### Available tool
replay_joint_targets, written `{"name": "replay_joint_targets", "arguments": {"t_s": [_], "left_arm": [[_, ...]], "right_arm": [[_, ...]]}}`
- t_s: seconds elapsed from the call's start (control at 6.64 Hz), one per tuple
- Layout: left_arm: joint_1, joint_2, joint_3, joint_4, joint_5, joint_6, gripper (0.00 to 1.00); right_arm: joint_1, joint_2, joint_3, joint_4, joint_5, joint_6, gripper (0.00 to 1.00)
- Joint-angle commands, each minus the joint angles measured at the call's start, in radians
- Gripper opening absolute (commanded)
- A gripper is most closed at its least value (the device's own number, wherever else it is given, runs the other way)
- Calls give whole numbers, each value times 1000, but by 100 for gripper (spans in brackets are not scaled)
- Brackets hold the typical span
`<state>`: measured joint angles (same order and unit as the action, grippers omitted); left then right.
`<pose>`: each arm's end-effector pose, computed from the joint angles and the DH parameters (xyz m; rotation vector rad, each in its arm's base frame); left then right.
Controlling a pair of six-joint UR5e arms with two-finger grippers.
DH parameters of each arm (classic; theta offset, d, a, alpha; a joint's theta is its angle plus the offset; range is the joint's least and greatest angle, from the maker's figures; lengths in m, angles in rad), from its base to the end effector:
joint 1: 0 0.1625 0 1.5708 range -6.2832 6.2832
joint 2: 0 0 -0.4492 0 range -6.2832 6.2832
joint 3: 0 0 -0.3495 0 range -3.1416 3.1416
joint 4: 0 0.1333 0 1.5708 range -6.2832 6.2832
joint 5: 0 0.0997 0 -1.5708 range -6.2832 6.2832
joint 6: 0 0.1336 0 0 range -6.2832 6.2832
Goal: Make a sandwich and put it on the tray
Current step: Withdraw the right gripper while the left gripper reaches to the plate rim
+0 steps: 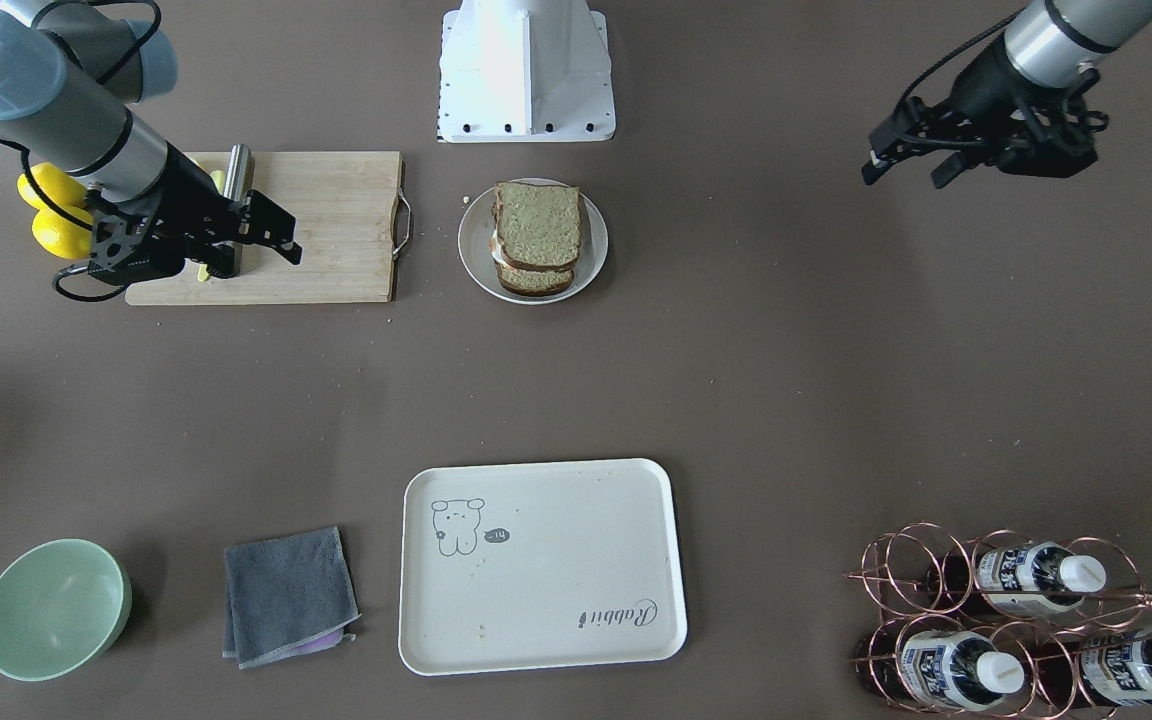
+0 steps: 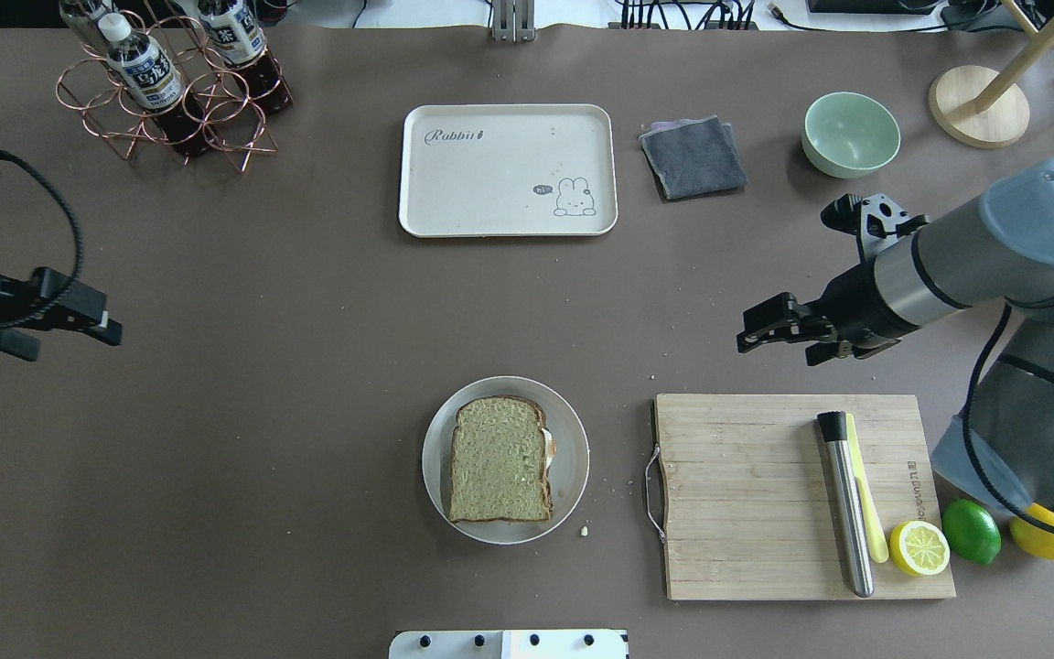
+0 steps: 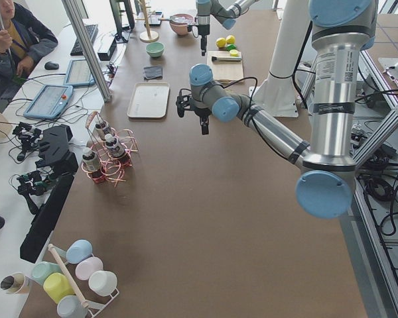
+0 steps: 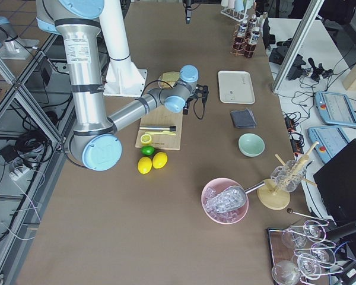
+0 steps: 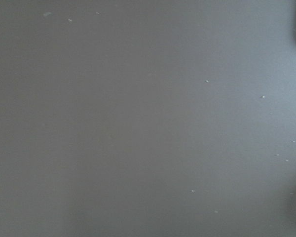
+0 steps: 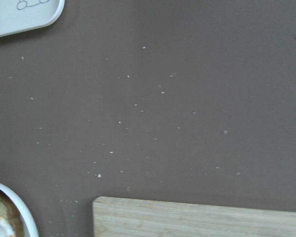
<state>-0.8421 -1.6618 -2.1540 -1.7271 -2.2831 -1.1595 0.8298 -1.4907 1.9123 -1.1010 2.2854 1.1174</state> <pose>0.2692 -0.3706 0.3863 -0.0767 1.0326 -0.0960 -0.3010 -0.3968 0.4531 -0.0234 -1.0760 0.0211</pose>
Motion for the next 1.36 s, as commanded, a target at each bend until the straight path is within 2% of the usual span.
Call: {"name": "replay_joint_targets", "arguments": {"t_s": [0.0,0.15,0.3,0.6,0.9,1.21], "left_arm": [[255,-191,106,-25,225,-216,98],[314,-212,147,-37,287,-215,98],[336,-292,222,-40,325,-220,98],[405,-311,320,-177,391,-300,97],[435,-314,342,-193,419,-310,81],[459,-315,350,-209,433,-332,71]], "right_arm": [[168,-154,14,-37,62,-314,100],[220,-213,14,-37,72,-412,100],[253,-259,20,-37,80,-477,100],[282,-312,39,-37,86,-495,100],[292,-321,43,-36,86,-496,100],[296,-333,51,-36,88,-496,100]]}}
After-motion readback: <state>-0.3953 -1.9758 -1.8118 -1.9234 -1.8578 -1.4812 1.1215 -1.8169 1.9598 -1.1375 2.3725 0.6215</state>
